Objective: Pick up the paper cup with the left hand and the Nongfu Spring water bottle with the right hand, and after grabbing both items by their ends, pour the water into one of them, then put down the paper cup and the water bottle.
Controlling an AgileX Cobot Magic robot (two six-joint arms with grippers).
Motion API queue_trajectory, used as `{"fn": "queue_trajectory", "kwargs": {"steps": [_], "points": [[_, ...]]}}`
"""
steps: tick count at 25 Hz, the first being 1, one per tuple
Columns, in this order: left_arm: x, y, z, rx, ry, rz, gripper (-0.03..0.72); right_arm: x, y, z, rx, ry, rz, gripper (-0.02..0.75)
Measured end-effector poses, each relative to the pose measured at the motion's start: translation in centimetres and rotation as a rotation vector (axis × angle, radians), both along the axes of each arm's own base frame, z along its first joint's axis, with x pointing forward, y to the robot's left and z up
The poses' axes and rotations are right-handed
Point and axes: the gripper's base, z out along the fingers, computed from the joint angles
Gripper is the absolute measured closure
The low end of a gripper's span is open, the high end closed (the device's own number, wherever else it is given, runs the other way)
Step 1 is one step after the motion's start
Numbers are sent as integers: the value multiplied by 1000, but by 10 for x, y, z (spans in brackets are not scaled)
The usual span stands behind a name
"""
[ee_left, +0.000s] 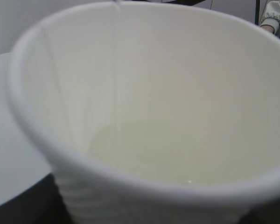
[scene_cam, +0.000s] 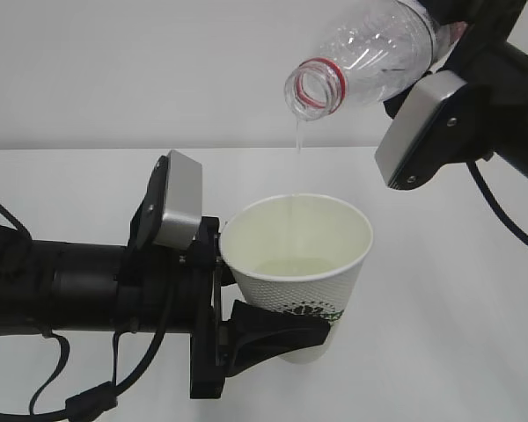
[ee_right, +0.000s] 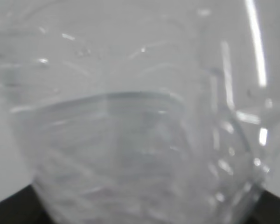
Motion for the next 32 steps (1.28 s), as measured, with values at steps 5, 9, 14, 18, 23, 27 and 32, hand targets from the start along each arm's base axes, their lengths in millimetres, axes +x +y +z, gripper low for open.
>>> {"fn": "queue_trajectory", "kwargs": {"steps": [5,9,14,18,23,27,32], "points": [[0,0,0,0,0,0,181,0,0,0,0,0,0,242],[0,0,0,0,0,0,182,0,0,0,0,0,0,242],[0,0,0,2,0,1,182,0,0,0,0,0,0,242],[0,0,0,2,0,1,182,0,0,0,0,0,0,242],[0,0,0,2,0,1,183,0,0,0,2,-1,-1,242],[0,0,0,2,0,1,184,0,0,0,2,-1,-1,242],[0,0,0,1,1,2,184,0,0,0,2,-1,-1,242]]}}
